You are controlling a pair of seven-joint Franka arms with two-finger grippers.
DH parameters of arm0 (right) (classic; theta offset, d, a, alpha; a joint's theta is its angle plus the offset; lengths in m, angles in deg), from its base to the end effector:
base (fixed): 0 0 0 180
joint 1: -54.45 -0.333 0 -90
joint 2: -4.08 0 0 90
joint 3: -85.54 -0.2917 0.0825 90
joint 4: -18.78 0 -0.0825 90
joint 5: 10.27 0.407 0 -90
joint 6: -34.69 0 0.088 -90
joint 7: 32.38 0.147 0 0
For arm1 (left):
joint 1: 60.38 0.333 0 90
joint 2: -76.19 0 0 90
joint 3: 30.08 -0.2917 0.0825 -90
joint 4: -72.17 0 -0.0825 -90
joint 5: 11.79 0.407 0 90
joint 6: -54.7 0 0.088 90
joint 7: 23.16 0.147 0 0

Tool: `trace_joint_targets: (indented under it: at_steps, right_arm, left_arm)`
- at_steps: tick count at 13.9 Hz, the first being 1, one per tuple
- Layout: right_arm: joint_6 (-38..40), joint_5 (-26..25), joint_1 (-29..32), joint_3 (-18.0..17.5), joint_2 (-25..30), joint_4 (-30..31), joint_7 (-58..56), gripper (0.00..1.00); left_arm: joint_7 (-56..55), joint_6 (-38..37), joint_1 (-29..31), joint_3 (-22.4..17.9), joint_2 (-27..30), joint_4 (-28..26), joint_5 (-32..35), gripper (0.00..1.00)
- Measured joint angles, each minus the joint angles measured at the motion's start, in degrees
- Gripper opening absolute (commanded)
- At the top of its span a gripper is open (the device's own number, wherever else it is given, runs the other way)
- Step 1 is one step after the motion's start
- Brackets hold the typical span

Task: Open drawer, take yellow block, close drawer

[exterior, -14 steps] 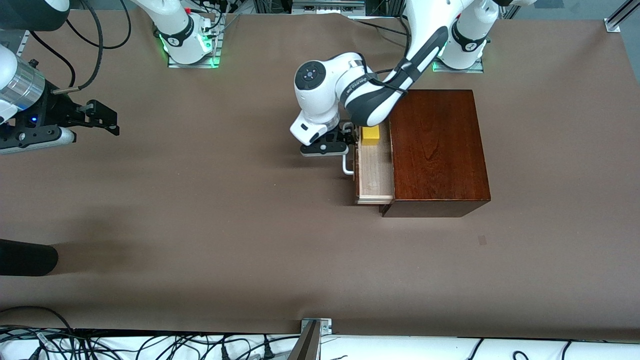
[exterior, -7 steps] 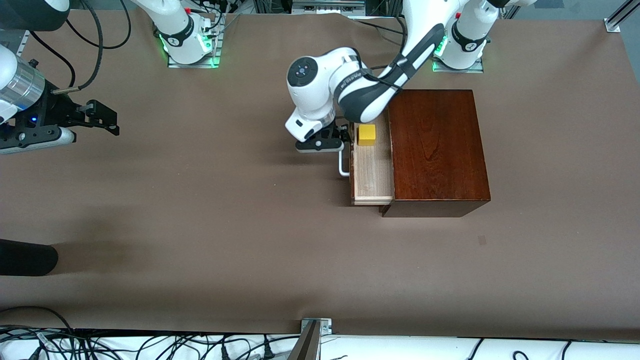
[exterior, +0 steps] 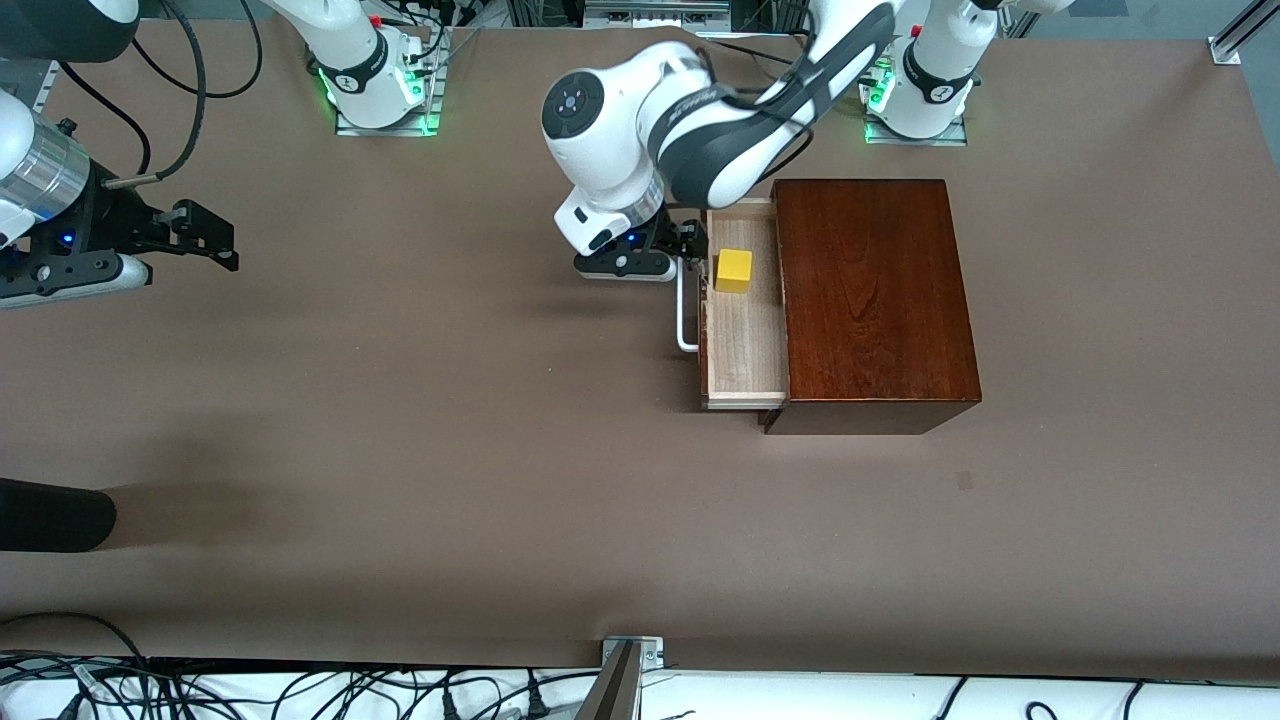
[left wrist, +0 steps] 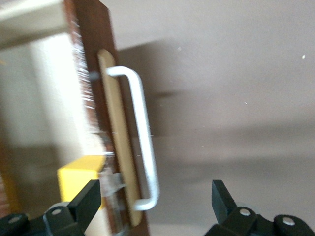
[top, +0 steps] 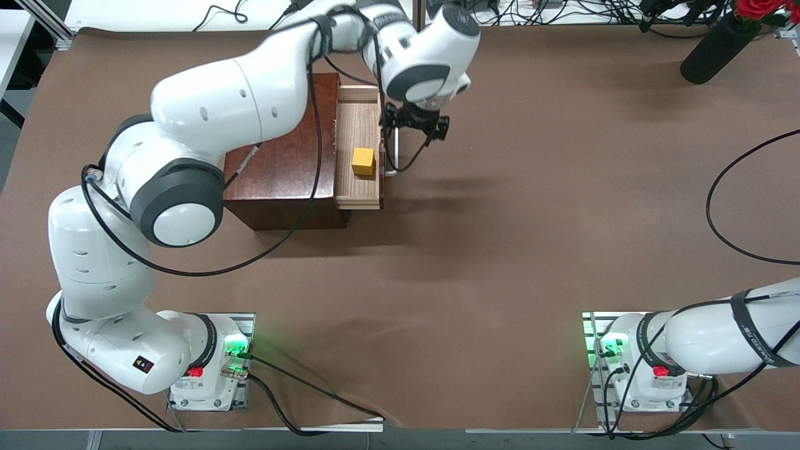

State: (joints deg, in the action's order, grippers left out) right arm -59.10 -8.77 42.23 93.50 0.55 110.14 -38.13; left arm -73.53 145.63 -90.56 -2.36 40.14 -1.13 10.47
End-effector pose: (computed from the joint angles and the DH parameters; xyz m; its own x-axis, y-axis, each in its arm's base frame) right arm 0.5959 0.0498 0.5183 0.9849 0.1722 -0.0168 0.1719 -0.9849 -0.0193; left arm 0.4590 -0.5193 0.3299 0.9877 -0.1306 -0.0856 -0.1485 -0.9555 -0.2550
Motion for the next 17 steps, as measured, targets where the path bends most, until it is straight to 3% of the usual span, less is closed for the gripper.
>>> trace_joint_targets:
  at_steps: [3, 9, 11, 13, 15, 17]
  right_arm:
    - [0.0, 0.0, 0.0, 0.01, 0.0, 0.0, 0.0, 1.0]
    - [0.0, 0.0, -0.01, 0.02, 0.0, 0.0, 0.0, 1.0]
    - [0.0, 0.0, -0.01, 0.02, 0.0, 0.0, 0.0, 1.0]
    - [0.0, 0.0, -0.01, 0.02, 0.0, 0.0, 0.0, 1.0]
    - [0.0, 0.0, -0.01, 0.02, 0.0, 0.0, 0.0, 1.0]
    - [0.0, 0.0, -0.01, 0.01, 0.0, -0.01, 0.0, 1.0]
  left_arm:
    - [8.18, -5.15, 6.08, -0.38, 5.91, 2.77, -5.43, 1.0]
    - [27.99, -10.42, 30.64, -0.78, 15.85, 2.94, -15.63, 1.0]
    - [34.64, -10.92, 34.71, -2.02, 17.17, 2.67, -16.18, 1.0]
    - [41.0, -9.95, 33.06, -9.07, 19.95, 0.23, -18.05, 1.0]
    - [45.71, -3.94, 30.63, -17.26, 25.39, -7.0, -20.36, 1.0]
    - [47.13, 0.79, 30.35, -21.51, 31.66, -14.26, -20.72, 1.0]
